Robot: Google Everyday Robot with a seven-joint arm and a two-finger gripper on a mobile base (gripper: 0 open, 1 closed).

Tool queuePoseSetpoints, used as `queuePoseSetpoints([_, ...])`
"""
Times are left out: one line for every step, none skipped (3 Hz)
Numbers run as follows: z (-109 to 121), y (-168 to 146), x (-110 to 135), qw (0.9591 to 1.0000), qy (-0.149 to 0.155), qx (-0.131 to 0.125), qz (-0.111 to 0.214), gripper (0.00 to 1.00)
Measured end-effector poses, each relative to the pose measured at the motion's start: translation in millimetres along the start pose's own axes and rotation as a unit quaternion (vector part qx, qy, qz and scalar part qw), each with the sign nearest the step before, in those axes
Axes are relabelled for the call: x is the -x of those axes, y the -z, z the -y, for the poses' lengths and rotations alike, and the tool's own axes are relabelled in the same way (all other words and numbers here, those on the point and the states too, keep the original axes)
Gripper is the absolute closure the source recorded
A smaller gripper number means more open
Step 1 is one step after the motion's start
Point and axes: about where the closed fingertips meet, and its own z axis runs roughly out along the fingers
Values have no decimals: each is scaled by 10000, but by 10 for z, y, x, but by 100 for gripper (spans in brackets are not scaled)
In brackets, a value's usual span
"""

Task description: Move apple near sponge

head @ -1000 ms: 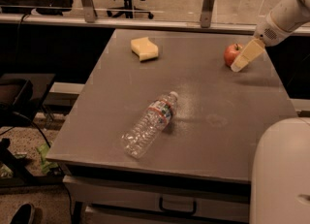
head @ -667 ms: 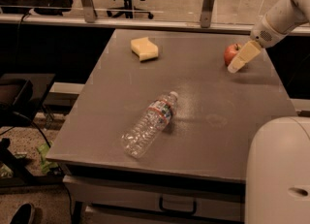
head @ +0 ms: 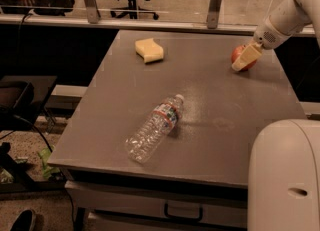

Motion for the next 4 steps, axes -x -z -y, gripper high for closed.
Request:
queuePoseSetpoints([-26,34,106,10000,22,-20,-14,59])
queuePoseSetpoints([-134,63,393,9998,194,11,-20,85])
queuePoseSetpoints([-307,-36,757,9989,443,159,-1,100])
queuePoseSetpoints([-517,-236,1117,9969,687,390,36,100])
